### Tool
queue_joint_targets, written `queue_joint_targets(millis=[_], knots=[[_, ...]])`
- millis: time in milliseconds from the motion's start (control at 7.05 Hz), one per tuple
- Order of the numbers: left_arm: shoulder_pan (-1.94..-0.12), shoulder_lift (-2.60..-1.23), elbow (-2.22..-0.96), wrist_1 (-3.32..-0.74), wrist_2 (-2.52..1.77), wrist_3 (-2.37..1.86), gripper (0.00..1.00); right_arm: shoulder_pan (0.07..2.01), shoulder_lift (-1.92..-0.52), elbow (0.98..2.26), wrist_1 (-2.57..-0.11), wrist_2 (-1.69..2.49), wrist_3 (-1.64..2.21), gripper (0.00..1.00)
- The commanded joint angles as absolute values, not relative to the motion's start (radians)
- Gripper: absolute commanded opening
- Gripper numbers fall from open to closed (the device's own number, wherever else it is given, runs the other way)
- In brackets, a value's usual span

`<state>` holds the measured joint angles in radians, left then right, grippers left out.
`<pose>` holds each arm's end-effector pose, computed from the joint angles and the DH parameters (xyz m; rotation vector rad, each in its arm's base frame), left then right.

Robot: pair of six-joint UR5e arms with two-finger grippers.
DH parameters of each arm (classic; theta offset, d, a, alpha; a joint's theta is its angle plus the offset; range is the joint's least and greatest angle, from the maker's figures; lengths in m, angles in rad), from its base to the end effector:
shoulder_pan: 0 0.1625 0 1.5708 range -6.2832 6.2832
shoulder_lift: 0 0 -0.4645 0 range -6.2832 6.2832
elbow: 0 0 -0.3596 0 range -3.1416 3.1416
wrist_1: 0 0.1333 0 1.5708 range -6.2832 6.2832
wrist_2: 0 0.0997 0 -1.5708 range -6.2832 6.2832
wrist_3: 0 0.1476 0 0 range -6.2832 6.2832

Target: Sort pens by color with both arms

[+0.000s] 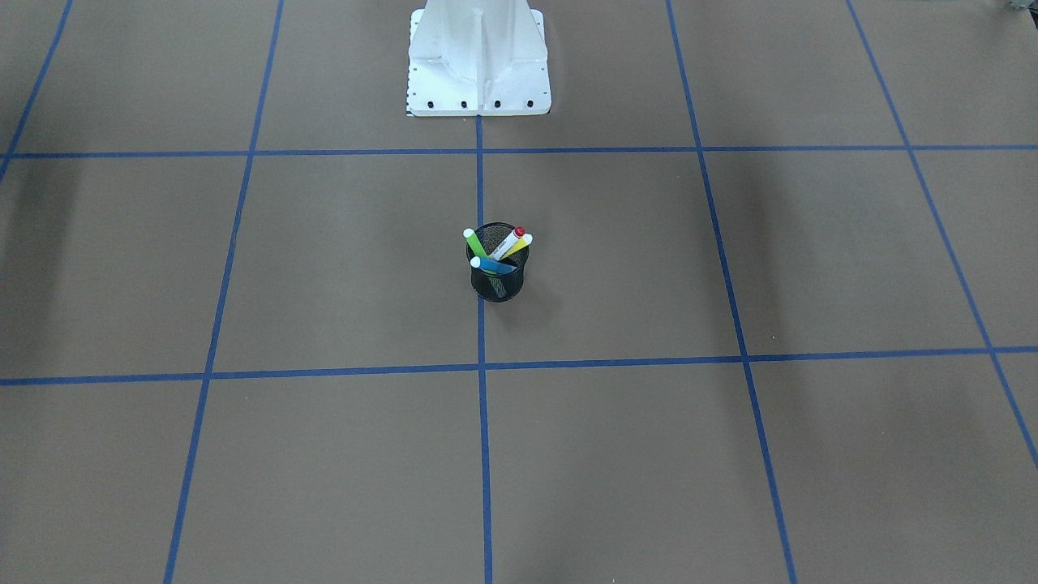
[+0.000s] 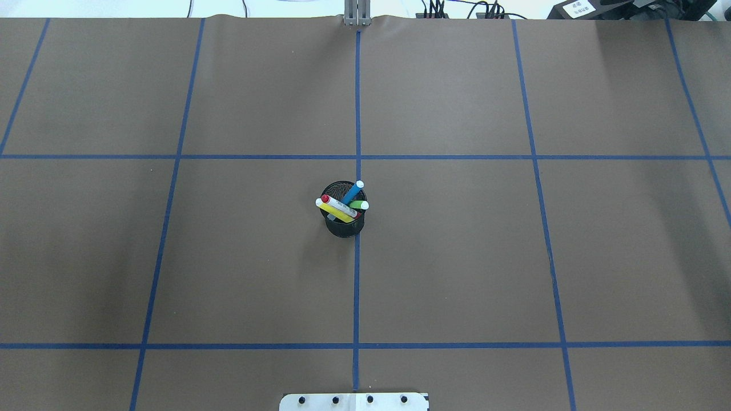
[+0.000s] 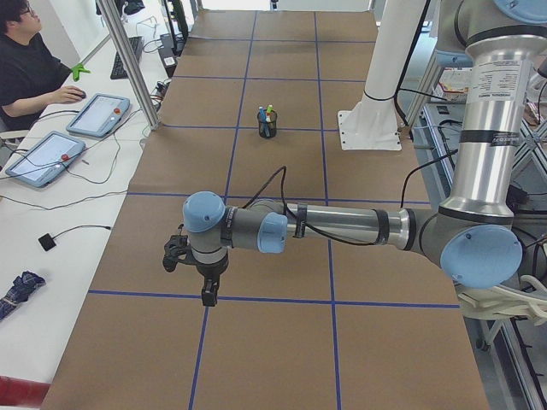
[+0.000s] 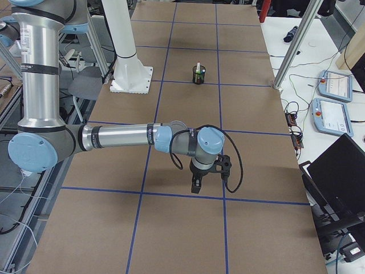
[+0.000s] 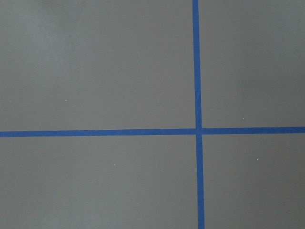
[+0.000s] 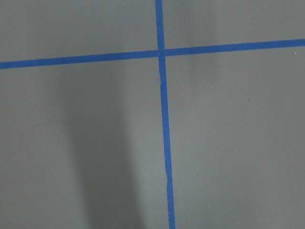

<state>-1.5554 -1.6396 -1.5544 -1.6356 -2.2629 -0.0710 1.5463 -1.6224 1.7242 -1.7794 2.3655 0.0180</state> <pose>-0.0314 -0.5039 0.7083 0.0825 0.6955 -0.0127 0.0176 -0.4224 0.7033 -0.1180 -0.7916 0.0363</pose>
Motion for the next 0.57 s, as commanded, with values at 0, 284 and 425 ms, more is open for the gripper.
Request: queue_joint_targets(millis=[0,284,425], knots=[[-1.555,-1.64,-1.555,-1.632,-2.27,-0.077,1.0,1.546,-1.618,1.726,-1.779,2.364,0.023,1.0],[-1.554,-1.64,-1.552,-1.629,-2.27,-0.078,1.0,1.546,-1.611,1.726,-1.779,2.359,0.028,1.0],[-1.552,-1.638,-1.56,-1.626,-2.272,-0.078,1.0,1.546,-1.608,1.727,-1.779,2.361,0.029,1.0]])
